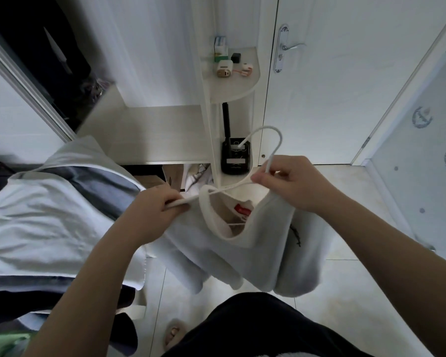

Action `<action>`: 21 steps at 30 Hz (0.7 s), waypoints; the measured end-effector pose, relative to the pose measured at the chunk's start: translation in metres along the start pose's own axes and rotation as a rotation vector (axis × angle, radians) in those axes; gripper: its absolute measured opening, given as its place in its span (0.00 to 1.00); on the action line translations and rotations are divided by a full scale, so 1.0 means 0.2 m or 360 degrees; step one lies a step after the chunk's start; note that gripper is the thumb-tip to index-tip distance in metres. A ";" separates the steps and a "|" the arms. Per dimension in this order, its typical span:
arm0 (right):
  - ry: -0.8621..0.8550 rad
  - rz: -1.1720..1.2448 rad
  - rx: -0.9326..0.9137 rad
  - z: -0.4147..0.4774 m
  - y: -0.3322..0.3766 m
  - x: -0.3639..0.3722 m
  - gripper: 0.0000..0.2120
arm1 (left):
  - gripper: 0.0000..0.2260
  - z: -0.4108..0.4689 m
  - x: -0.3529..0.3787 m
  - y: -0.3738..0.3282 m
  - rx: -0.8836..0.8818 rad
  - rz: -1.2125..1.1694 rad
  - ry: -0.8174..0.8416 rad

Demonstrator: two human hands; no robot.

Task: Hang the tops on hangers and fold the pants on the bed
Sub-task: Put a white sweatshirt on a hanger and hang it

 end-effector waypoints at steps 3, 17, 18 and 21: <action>0.0048 -0.0013 0.0111 -0.01 -0.10 -0.05 0.13 | 0.11 -0.04 0.01 0.07 -0.0015 0.0017 -0.0103; -0.0067 0.0099 0.0237 -0.06 -0.27 -0.14 0.16 | 0.06 -0.12 0.11 0.21 -0.0259 -0.0465 -0.0012; -0.0001 0.0073 0.0234 -0.07 -0.27 -0.13 0.17 | 0.07 -0.13 0.08 0.23 -0.0267 -0.0486 -0.0056; 0.0195 -0.0014 0.0213 -0.09 -0.26 -0.07 0.19 | 0.07 -0.14 -0.02 0.25 -0.0265 -0.0573 -0.0207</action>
Point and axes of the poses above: each hand's wrist, its own z-axis towards the middle knuckle, its own x-axis out of the palm, y = z × x, the point moved 10 cm from there along z, towards the middle knuckle, and after that the axes turned 10 degrees about x, right-handed, at the moved point
